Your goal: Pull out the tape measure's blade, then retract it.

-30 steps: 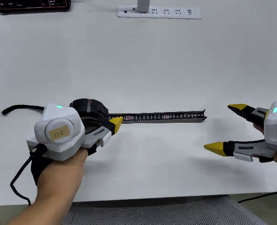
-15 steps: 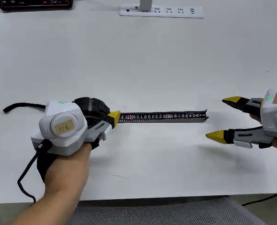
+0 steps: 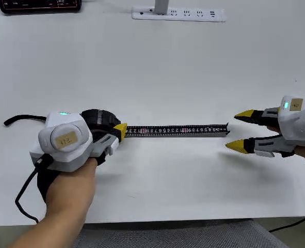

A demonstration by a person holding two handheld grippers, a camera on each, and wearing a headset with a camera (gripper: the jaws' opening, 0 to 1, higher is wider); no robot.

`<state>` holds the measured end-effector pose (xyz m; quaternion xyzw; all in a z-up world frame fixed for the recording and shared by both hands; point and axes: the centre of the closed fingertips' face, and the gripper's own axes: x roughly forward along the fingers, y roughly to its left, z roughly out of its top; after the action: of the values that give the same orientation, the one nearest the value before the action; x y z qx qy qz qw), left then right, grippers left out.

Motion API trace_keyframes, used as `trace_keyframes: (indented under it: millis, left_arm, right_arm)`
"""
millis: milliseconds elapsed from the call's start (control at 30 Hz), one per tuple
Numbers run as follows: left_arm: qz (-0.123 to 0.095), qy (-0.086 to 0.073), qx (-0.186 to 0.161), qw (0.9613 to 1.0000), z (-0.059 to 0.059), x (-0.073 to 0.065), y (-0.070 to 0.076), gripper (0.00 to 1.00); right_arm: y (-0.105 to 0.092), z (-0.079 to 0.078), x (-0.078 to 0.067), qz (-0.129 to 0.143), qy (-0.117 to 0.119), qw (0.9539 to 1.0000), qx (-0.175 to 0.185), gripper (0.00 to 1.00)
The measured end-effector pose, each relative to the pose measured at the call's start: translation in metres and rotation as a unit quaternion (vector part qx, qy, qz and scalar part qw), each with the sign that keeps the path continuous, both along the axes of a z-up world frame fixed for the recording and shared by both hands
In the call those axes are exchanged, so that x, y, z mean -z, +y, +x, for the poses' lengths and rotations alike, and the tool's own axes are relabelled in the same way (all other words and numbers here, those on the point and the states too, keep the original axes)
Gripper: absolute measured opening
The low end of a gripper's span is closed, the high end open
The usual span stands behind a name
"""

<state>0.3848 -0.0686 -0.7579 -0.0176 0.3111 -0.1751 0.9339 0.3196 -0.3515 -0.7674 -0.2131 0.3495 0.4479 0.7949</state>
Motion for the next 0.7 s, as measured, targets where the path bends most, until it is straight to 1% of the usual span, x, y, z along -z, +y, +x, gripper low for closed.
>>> trace_keyframes:
  millis: [33,100,133,267,467,500,567,700]
  left_arm:
    - [-0.001,0.001,-0.001,1.0000,0.000,0.000,0.000,0.63]
    - [0.000,0.003,-0.001,1.0000,0.000,0.000,0.000,0.63]
    - [0.001,0.003,0.000,1.0000,0.000,0.000,0.000,0.62]
    - [0.002,0.005,0.000,1.0000,0.000,0.001,0.001,0.60]
    - [0.000,0.008,0.002,1.0000,0.000,0.001,0.001,0.60]
    - [0.000,0.008,0.003,1.0000,0.000,0.001,0.001,0.60]
    - [0.000,0.010,0.003,0.9999,0.000,0.001,0.001,0.60]
    - [-0.001,0.011,0.003,0.9999,0.000,0.001,0.001,0.60]
  right_arm:
    - [-0.001,0.000,0.001,-0.002,0.004,1.0000,-0.003,0.40]
    - [-0.002,0.002,0.003,-0.010,0.004,0.9998,-0.014,0.36]
    - [-0.002,0.003,0.004,-0.008,0.005,0.9998,-0.015,0.34]
    - [-0.001,0.008,0.005,-0.014,0.007,0.9995,-0.029,0.32]
    - [0.002,0.008,0.010,-0.029,0.015,0.9977,-0.059,0.28]
    - [0.002,0.009,0.010,-0.034,0.013,0.9972,-0.065,0.27]
    - [0.003,0.010,0.011,-0.034,0.019,0.9967,-0.071,0.27]
    - [0.003,0.010,0.012,-0.042,0.020,0.9952,-0.086,0.25]
